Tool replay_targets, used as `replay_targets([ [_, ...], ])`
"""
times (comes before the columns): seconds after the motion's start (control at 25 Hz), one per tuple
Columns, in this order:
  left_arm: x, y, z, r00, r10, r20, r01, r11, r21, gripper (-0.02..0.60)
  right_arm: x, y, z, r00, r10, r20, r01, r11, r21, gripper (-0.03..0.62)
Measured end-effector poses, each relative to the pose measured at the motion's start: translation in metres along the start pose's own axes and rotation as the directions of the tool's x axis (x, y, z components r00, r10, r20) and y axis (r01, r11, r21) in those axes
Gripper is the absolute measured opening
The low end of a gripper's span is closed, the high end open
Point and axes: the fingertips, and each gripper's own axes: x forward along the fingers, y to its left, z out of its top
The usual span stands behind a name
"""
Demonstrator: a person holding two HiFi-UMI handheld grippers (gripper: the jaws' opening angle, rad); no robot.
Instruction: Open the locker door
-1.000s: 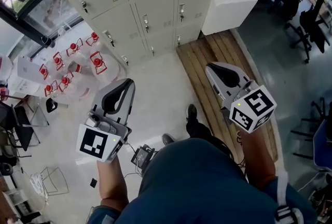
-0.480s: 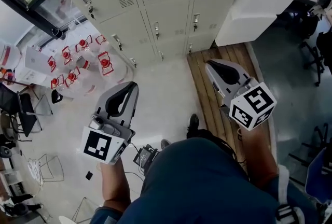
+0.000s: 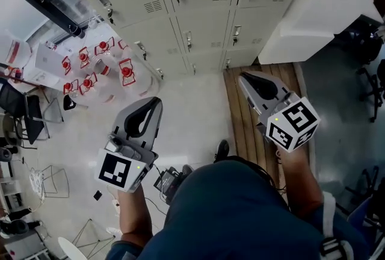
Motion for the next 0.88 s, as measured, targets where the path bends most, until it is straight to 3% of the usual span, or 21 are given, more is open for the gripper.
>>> replay_targets([
  [0.24,0.021,-0.005,-0.001,0.999,0.033,-0.008,-0.033,0.999,0.008,0.026,0.011,-0.02,-0.002,0.998,0.055,0.005,-0.055,0.998,-0.008,0.037],
  [0.44,0.03,0.001,-0.007,1.0,0.016,-0.021,-0.016,1.0,0.008,0.026,0.017,-0.033,-0.008,0.999,0.035,-0.005,-0.035,0.999,0.005,0.037],
  [0.64,0.049,0.039,-0.018,0.999,-0.04,-0.028,0.04,0.999,-0.007,0.026,0.039,-0.041,-0.01,0.999,-0.029,-0.027,0.03,0.999,0.018,0.037],
  [0.88,0.076,0.082,-0.015,0.986,-0.165,-0.019,0.165,0.986,0.012,0.026,0.064,-0.042,0.005,0.99,-0.139,-0.02,0.14,0.989,0.048,0.037],
])
